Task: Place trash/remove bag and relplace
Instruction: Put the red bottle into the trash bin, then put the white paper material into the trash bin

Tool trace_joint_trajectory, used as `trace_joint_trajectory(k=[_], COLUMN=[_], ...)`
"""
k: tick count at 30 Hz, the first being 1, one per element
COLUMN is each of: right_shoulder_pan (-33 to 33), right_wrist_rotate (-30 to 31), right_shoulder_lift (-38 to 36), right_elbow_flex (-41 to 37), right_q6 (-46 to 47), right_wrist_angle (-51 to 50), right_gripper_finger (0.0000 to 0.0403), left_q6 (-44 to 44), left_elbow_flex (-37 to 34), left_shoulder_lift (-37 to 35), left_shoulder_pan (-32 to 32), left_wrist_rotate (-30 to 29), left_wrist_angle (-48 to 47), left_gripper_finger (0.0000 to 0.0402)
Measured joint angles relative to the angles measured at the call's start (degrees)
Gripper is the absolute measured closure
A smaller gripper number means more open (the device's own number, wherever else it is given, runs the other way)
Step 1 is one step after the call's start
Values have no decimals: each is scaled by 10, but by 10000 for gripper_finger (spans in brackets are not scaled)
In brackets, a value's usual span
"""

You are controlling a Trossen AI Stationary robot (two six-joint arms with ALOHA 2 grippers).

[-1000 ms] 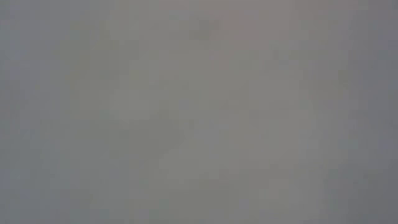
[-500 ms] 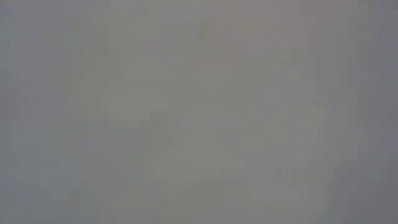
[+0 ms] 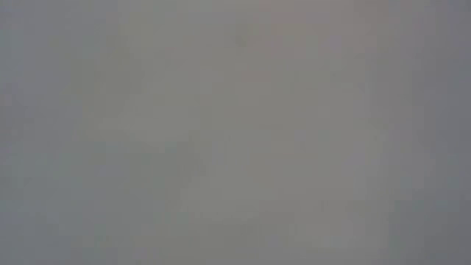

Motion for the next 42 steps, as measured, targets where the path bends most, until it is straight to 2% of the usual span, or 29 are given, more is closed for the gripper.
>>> trace_joint_trajectory(k=[7,13,19,24,27,29,32,34,36,39,42], right_shoulder_pan=[30,34,24,9,-4,-16,-37,-52,-65,-73,-75], right_wrist_rotate=[59,73,75,76,77,70,58,27,-14,-63,-85], right_shoulder_lift=[-26,-36,-35,-35,-34,-31,-6,19,48,88,120], right_elbow_flex=[0,0,0,0,0,0,-3,-4,-4,-4,-4], right_q6=[5,3,-11,-34,-73,-113,-155,-158,-140,-102,-89], right_wrist_angle=[-7,-14,-17,-16,-19,-26,-31,-46,-47,-59,-59], right_gripper_finger=[190,190,190,190,190,190,190,192,195,197,197], left_q6=[1,-2,-16,-30,-30,-30,-34,-58,-100,-167,-210], left_elbow_flex=[-103,-161,-186,-136,-84,-49,3,30,53,77,85], left_shoulder_lift=[-10,-10,-10,-10,-10,-10,-10,-11,-11,-11,-11], left_shoulder_pan=[0,-4,-9,-9,-9,-8,-5,2,17,45,62], left_wrist_rotate=[-16,48,55,49,12,-28,-121,-180,-214,-217,-194], left_wrist_angle=[97,183,204,196,180,167,128,100,71,42,33], left_gripper_finger=[144,134,134,134,134,133,133,133,134,143,154])
